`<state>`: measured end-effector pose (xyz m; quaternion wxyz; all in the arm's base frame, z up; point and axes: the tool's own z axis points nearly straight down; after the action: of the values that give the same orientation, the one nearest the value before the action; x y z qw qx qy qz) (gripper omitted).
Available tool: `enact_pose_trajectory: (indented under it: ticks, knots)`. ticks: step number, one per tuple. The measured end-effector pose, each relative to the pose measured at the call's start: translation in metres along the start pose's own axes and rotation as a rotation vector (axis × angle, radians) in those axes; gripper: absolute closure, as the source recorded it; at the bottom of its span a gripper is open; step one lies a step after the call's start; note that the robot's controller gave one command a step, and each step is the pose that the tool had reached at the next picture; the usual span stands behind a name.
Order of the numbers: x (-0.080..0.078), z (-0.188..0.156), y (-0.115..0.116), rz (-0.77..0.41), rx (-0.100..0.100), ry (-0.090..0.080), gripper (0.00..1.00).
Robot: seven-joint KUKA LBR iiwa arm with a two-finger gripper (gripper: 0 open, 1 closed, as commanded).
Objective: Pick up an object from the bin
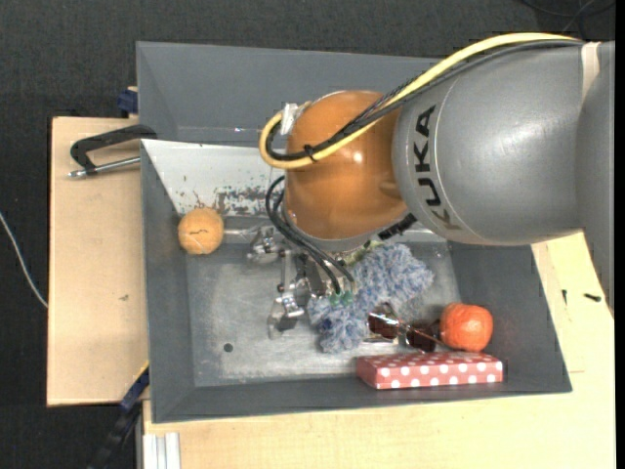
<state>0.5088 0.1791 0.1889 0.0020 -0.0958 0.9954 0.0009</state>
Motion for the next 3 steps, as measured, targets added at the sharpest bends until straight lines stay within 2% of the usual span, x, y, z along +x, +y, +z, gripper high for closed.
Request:
enact_pose_trajectory:
  ticks: [1,2,3]
  knots:
    - [-0.04,0.015,-0.056,-0.224,0.0,-0.005,0.0]
    - [-0.005,0.032,-0.083,-0.016,0.001,0.001,0.0]
    - [-0.012,0.053,-0.102,-0.052,0.0,0.001,0.0]
